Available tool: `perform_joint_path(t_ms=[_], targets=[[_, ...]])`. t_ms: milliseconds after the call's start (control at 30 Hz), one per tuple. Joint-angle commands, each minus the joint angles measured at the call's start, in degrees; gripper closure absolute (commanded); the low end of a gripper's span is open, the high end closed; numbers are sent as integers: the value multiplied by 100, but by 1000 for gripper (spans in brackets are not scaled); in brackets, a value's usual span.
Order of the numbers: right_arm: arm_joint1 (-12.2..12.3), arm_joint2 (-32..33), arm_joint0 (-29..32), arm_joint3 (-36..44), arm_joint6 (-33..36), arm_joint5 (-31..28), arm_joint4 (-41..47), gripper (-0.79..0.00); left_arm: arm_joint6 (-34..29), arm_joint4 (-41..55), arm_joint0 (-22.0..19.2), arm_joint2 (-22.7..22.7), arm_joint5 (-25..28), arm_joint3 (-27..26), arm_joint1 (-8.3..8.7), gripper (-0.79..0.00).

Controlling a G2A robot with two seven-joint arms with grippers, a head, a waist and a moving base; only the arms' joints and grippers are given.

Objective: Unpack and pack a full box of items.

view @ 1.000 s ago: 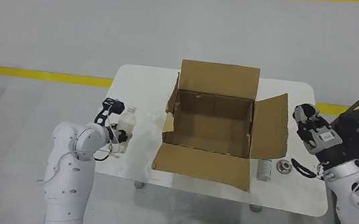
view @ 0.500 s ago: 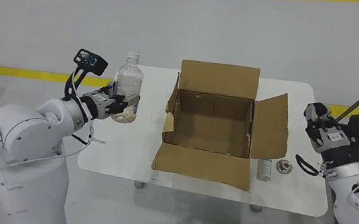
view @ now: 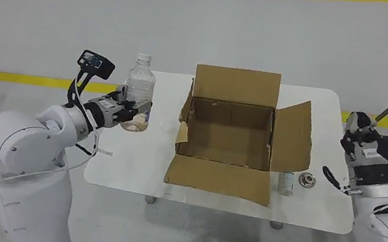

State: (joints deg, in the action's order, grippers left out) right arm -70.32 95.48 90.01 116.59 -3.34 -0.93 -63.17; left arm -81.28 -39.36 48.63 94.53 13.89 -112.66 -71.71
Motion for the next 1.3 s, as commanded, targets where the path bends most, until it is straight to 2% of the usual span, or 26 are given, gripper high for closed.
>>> perform_joint_path(t_ms=[0, 167, 300, 400, 567, 700, 867, 1167, 1267], targets=[[-14, -7, 2, -68, -122, 163, -40, 0, 219, 277, -21, -172, 38, -29, 7, 0], [-28, 62, 39, -96, -179, 409, -257, 0, 549, 387, -445, -1003, 405, 221, 0, 0], [-37, 183, 107, -42, -98, 549, -261, 0, 801, 741, -914, -1889, 311, 764, -80, 0], [-53, 309, 190, 5, -5, 722, -88, 0, 1025, 863, -1190, -2489, 2, 1149, -160, 0], [-75, 502, 317, 65, 117, 863, 172, 0, 1363, 1063, -1348, -3219, -525, 1866, -284, 0], [-87, 596, 400, 84, 153, 858, 270, 0, 1321, 1235, -1430, -3510, -579, 2199, -328, 0], [-99, 595, 441, 172, 330, 594, 608, 0, 1321, 1235, -1430, -3510, -579, 2199, -328, 0], [-116, 565, 547, 286, 372, 507, 498, 0, 1321, 1235, -1430, -3510, -579, 2199, -328, 0], [-122, 519, 545, 251, 385, 485, 452, 0, 1504, 883, -1326, -3664, -547, 2281, -322, 0]])
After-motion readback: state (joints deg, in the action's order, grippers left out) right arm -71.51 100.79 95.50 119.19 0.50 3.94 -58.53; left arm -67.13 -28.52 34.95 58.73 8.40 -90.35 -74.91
